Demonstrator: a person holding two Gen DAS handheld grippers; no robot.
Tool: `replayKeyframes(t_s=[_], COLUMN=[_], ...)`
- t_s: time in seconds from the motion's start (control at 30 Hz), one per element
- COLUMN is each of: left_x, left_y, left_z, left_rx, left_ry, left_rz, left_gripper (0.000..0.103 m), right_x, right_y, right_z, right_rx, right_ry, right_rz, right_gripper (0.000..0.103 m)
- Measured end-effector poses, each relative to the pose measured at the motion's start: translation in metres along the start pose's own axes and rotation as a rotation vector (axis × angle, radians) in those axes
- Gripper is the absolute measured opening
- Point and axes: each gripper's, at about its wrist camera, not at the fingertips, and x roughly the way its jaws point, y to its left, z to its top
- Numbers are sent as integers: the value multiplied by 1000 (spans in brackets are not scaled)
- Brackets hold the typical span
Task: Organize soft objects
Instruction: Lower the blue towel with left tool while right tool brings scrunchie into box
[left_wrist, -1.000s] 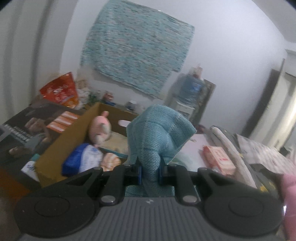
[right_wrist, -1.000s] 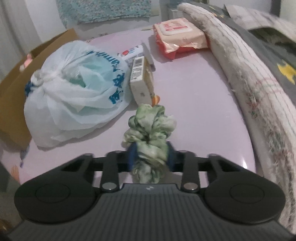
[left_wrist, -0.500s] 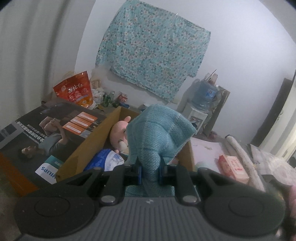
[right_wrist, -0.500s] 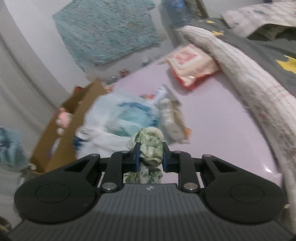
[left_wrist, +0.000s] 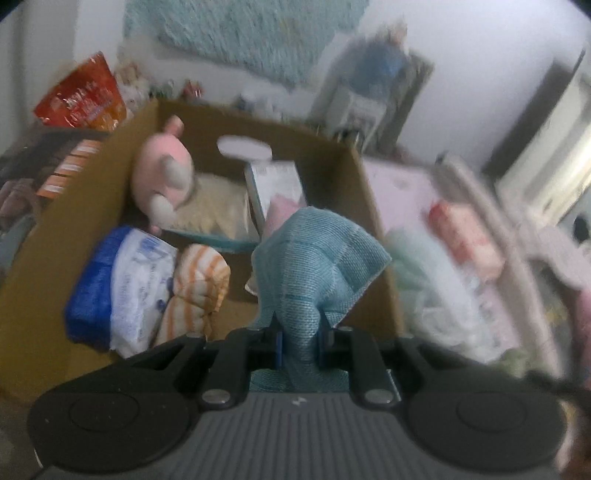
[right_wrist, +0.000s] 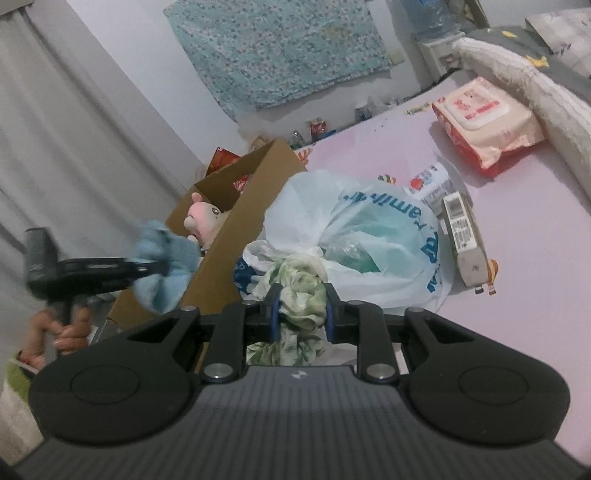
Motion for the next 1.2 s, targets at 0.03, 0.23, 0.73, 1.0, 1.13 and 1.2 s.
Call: replayKeyframes(t_s=[0.03, 0.23, 0.73, 1.0, 1.13, 1.2], left_x=[13, 65, 69, 64, 65, 66], left_y=[-2, 1, 12, 32, 33, 33], left_z=[3, 15, 20, 23, 26, 26], left_rx=[33, 165, 215, 121, 111, 115], left_ry=[25, 155, 167, 183, 191, 195], left_rz=[38, 172, 173, 98, 92, 92], left_gripper=[17, 20, 40, 46, 46, 47], right_x=[0, 4, 130, 209, 228, 230], right_y=[-2, -4, 151, 188, 200, 205], right_z=[1, 13, 86, 58, 40, 31], right_rx=[6, -14, -530, -820, -989, -1064], right_ry=[2, 13, 130, 250, 341, 383], right_rz=[-3, 3, 154, 33, 2, -2], right_gripper=[22, 22, 22, 25, 31, 48])
